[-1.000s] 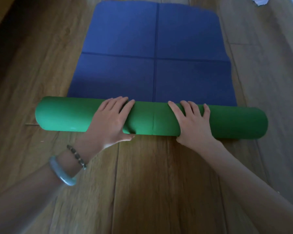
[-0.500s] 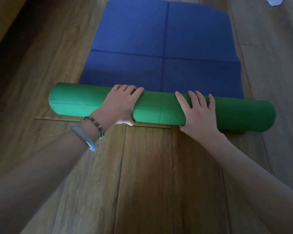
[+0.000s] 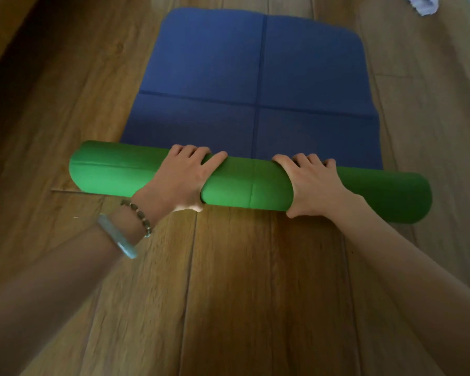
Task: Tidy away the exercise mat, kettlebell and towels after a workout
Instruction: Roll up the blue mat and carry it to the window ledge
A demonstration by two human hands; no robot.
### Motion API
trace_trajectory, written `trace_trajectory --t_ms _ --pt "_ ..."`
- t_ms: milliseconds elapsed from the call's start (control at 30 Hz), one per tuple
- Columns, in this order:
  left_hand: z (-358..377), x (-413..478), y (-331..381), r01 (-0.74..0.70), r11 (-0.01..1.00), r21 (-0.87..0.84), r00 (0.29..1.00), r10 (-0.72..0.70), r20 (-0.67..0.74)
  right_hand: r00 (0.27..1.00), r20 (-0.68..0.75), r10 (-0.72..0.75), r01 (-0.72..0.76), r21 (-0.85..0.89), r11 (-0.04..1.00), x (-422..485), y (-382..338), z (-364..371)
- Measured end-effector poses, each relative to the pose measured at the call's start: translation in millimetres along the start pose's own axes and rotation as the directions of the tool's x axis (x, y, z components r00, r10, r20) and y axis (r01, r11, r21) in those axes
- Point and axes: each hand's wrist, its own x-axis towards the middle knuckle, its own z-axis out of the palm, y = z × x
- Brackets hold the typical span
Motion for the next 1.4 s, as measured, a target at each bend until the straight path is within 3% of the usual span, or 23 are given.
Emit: trace_trajectory --t_ms 300,467,600,667,700,767,800,967,1067,1133,1200,1300,1400 --pt "-3 -35 11 -0.101 0.981 -0.167 0.981 0.126 0.15 0.928 0.368 -0.063 0.011 0.14 0.99 -28 -10 -5" --pt "2 -42 13 -0.142 0.989 -0.05 0.981 0.133 -0.144 0.824 0.556 -0.109 -0.1 0.333 0.938 -1 3 -22" --pt "16 -41 24 -0.048 0.997 -0.067 0.99 0.038 -0.134 0.752 0.653 -0.084 -0.197 0.345 0.918 9 4 -32" --pt "13 -34 21 -0.055 0.996 -0.064 0.994 0.048 -0.102 0.793 0.609 0.011 -0.195 0.237 0.952 4 2 -35" --pt "9 -31 18 -0.061 0.996 -0.058 0.996 0.057 -0.066 0.85 0.524 0.055 -0.171 0.177 0.969 -3 0 -34" --pt "1 -18 11 -0.061 0.995 -0.078 0.997 0.063 0.034 0.965 0.246 0.088 -0.118 0.111 0.987 -22 -4 -28" --pt "-3 -10 8 -0.053 0.993 -0.102 0.995 0.062 0.08 0.988 0.117 0.104 -0.117 0.108 0.987 -33 -6 -23" --pt "-18 20 -8 -0.012 0.967 -0.254 0.962 0.08 0.261 0.97 -0.211 0.124 -0.109 0.08 0.991 -56 -20 33" --pt "-17 22 -9 -0.024 0.974 -0.227 0.965 0.082 0.249 0.957 -0.27 0.107 -0.101 0.036 0.994 -47 -14 45" --pt "-16 14 -8 -0.042 0.983 -0.181 0.984 0.072 0.163 0.951 -0.295 0.098 -0.104 -0.002 0.995 -43 -12 47" --pt "-9 -1 -3 -0.092 0.986 -0.139 0.995 0.085 -0.055 0.946 -0.308 0.099 -0.114 -0.029 0.993 -38 -10 49" --pt "9 -26 7 -0.106 0.992 -0.073 0.942 0.077 -0.327 0.968 -0.243 0.07 -0.084 -0.048 0.995 -25 -2 35" --pt "23 -26 12 0.0 0.998 -0.061 0.96 -0.017 -0.28 0.995 -0.096 0.027 -0.026 0.011 1.0 -7 11 12"
